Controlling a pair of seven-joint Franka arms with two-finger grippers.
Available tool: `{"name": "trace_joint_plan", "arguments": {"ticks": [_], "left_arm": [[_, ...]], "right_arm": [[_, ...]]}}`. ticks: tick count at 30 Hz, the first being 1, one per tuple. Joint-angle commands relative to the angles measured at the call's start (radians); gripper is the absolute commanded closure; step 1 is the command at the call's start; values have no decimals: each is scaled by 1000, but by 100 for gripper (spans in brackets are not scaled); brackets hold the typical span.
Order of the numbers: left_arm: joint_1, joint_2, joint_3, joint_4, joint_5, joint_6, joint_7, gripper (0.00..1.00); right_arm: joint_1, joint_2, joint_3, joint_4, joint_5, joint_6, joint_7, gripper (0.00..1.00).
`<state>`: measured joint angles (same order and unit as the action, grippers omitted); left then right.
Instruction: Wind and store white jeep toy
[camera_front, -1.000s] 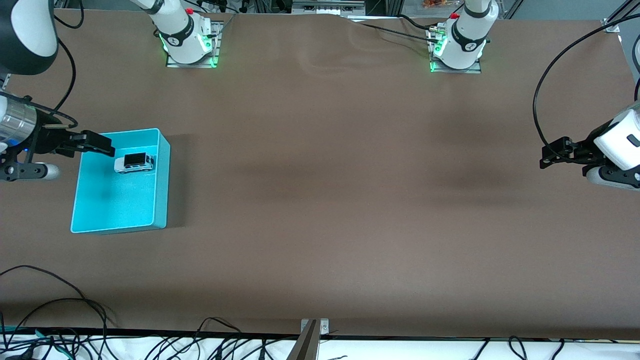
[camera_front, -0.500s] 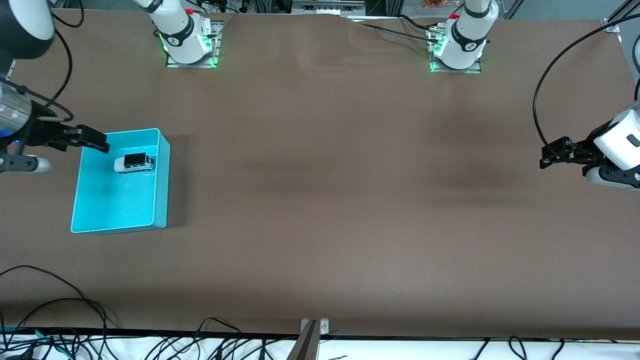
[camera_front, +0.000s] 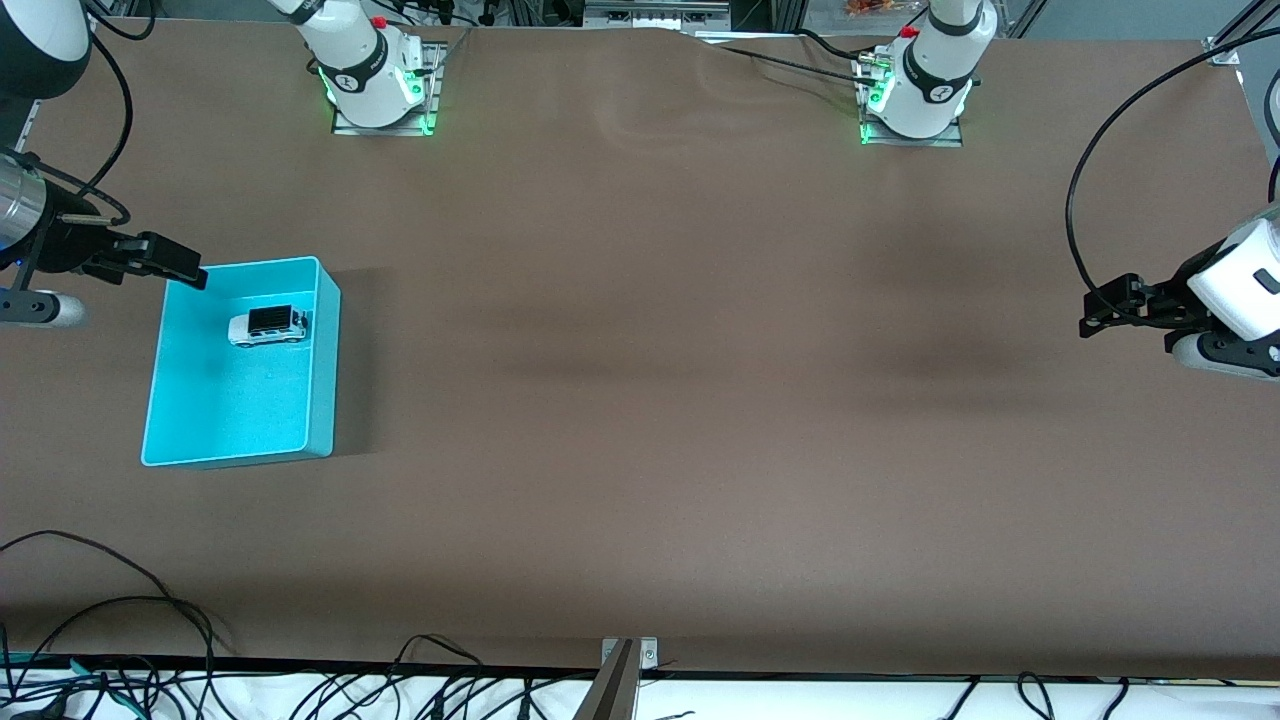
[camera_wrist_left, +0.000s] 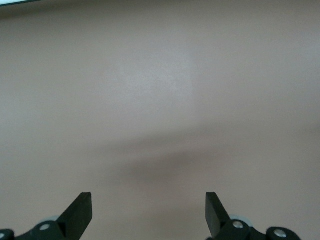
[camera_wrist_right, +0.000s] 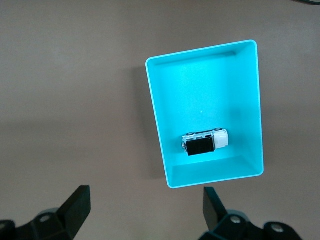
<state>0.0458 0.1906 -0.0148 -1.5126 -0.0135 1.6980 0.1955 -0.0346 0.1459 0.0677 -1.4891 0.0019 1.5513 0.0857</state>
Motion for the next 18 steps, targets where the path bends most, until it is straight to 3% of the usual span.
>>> {"name": "trace_joint_plan", "arguments": {"ticks": [1,18], "left_arm": [[5,6,-2,15,-17,-3,4,0],[3,4,-4,15,-17,-3,-5,0]], "right_arm": [[-5,-20,21,-19,-20,9,-3,0],[-4,-19,17,-22,-20,4,-6,0]]}}
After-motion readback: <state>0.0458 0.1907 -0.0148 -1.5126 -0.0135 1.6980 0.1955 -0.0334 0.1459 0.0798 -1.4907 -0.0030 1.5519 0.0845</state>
